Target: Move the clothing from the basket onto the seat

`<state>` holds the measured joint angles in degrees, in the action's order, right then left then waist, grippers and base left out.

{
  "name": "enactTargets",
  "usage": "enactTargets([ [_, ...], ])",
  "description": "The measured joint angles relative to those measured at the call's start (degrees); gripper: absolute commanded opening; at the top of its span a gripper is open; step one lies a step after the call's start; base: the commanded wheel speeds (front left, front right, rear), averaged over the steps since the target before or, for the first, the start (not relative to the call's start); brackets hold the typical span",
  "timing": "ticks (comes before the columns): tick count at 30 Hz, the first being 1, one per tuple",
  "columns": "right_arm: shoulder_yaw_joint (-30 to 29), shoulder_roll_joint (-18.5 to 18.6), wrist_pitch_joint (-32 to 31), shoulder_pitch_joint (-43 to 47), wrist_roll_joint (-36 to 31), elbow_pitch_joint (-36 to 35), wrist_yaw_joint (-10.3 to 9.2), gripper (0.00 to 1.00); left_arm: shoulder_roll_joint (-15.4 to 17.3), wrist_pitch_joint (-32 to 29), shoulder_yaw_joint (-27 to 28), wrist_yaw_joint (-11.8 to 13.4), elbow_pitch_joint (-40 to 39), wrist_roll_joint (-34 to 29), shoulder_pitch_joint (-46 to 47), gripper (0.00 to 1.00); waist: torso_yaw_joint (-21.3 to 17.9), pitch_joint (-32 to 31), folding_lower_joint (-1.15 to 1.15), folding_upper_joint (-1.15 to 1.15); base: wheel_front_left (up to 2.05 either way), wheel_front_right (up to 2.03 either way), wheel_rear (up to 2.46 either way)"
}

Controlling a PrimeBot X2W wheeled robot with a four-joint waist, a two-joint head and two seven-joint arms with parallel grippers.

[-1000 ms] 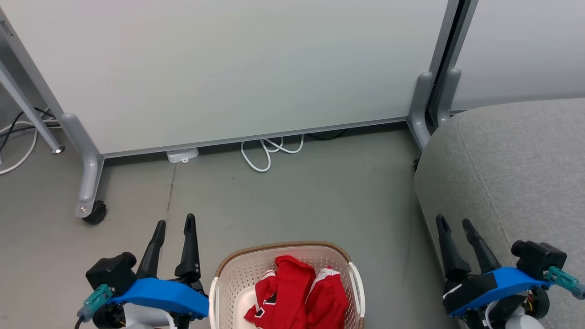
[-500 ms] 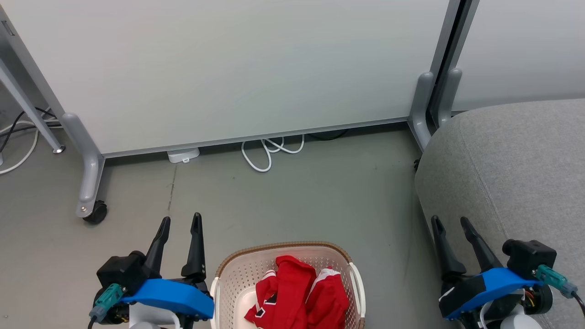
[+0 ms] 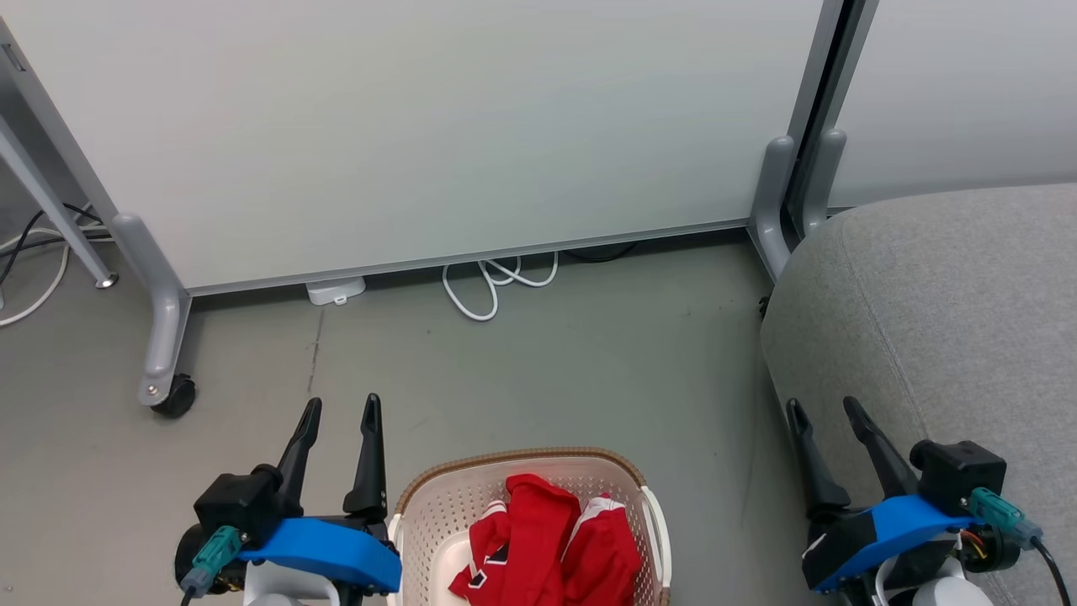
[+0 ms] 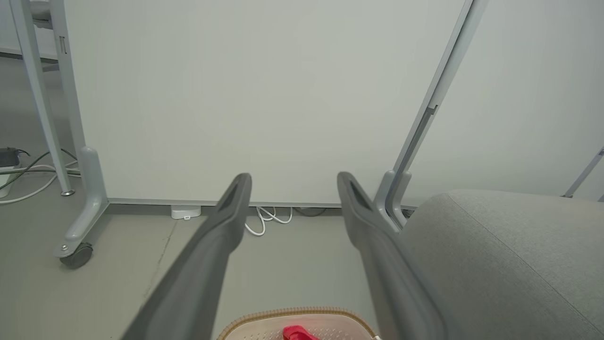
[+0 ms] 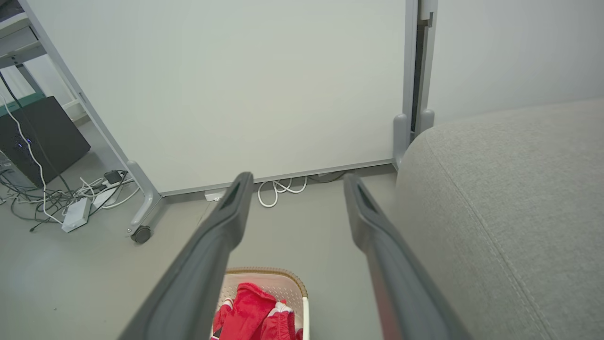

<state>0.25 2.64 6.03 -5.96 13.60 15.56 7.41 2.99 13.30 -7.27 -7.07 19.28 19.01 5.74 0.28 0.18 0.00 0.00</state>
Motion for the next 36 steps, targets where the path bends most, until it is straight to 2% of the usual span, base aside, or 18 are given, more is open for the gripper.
enactTargets([
  [17, 0.44, 0.03, 0.81, 0.01, -5.75, -0.19, 0.07, 1.00, -0.04, 1.70, -0.60, -0.02, -0.11, -4.17, -0.01, 1.00, 0.36, -0.29, 0.00, 0.00, 0.00, 0.00, 0.00],
  [36, 0.31, 0.05, 1.20, -0.70, -5.48, -0.54, 0.07, 1.00, -0.07, 1.71, -0.89, -0.01, 0.51, -3.75, -0.02, 1.00, 0.11, 1.22, 0.00, 0.00, 0.00, 0.00, 0.00],
])
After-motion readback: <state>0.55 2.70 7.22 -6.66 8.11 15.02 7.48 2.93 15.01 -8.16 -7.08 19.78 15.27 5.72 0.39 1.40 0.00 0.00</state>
